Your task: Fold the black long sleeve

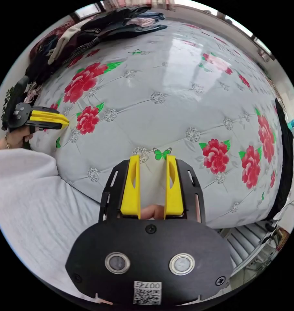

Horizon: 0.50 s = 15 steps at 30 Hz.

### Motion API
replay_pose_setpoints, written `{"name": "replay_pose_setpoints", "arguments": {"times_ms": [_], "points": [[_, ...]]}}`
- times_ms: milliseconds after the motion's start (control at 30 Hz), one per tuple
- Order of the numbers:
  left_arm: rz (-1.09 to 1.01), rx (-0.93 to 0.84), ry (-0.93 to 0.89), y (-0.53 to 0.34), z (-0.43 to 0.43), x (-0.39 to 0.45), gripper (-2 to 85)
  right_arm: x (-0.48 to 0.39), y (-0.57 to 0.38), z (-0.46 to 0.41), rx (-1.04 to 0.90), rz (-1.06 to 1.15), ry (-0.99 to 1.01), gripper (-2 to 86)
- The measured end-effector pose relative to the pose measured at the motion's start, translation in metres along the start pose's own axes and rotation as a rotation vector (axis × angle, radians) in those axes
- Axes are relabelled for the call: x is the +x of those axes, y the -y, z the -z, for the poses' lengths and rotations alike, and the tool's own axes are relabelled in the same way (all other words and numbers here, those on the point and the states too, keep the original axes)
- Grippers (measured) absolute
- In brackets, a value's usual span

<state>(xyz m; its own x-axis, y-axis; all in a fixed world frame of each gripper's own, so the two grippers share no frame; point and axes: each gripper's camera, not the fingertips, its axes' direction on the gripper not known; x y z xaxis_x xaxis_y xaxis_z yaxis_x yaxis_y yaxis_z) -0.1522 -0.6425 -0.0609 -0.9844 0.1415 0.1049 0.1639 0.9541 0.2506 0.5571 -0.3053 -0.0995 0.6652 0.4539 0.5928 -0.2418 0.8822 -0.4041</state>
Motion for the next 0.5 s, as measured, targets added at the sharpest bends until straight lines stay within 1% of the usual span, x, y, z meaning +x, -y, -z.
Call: {"name": "replay_pose_setpoints", "arguments": {"times_ms": [333, 433, 500], "points": [[-0.048, -0.005, 0.044, 0.007, 0.005, 0.001, -0.4, -0.003, -0.050, 0.011, 0.051, -0.081, 0.080, 6.0], [0.026, -0.004, 0.025, 0.008, 0.006, -0.005, -0.4, 0.002, -0.061, 0.013, 0.068, -0.110, 0.114, 5.6], [0.140, 0.010, 0.009, 0.005, 0.008, -0.013, -0.4, 0.011, -0.069, 0.016, 0.083, -0.158, 0.120, 5.7]]}}
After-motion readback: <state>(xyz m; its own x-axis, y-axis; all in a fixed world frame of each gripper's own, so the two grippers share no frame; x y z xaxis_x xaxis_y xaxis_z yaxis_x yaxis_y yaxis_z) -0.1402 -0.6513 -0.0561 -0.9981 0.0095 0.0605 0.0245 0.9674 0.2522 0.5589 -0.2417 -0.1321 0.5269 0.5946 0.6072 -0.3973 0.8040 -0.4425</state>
